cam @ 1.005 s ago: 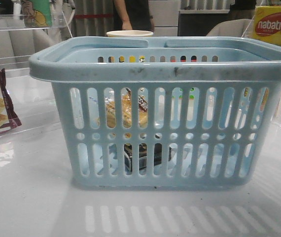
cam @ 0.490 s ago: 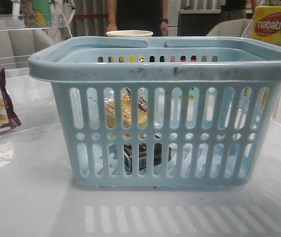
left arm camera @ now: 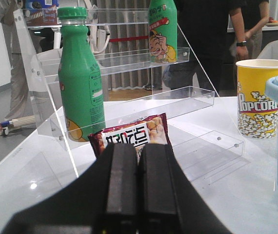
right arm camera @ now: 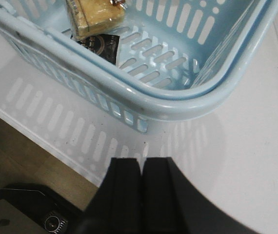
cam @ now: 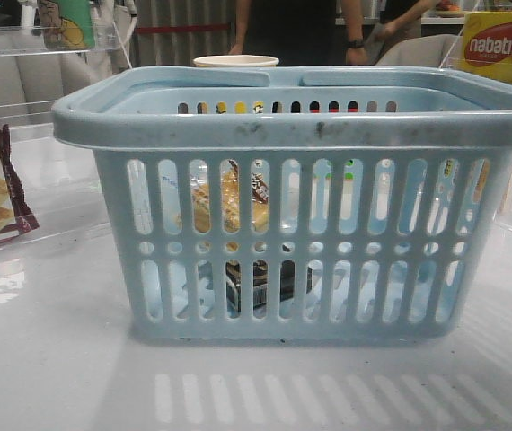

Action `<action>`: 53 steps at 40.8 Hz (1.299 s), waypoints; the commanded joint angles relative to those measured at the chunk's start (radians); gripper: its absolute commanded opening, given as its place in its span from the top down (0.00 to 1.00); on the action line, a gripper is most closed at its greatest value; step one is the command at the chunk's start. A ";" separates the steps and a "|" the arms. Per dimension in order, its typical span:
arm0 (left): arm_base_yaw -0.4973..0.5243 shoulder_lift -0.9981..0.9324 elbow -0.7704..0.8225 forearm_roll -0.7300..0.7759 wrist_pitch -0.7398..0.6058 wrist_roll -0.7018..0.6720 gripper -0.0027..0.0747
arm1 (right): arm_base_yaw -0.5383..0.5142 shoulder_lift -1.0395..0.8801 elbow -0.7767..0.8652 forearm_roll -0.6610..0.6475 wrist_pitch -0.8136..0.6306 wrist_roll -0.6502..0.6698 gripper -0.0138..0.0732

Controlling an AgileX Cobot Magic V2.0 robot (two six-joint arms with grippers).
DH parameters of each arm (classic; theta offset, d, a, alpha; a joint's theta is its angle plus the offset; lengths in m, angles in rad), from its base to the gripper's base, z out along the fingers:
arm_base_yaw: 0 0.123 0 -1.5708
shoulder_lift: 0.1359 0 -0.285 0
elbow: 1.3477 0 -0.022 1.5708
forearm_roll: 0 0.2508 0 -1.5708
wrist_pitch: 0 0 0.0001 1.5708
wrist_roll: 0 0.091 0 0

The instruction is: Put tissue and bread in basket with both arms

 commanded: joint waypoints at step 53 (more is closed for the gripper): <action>0.003 -0.018 0.000 -0.014 -0.090 -0.009 0.85 | -0.344 -0.503 0.352 -0.015 -0.521 -0.003 0.78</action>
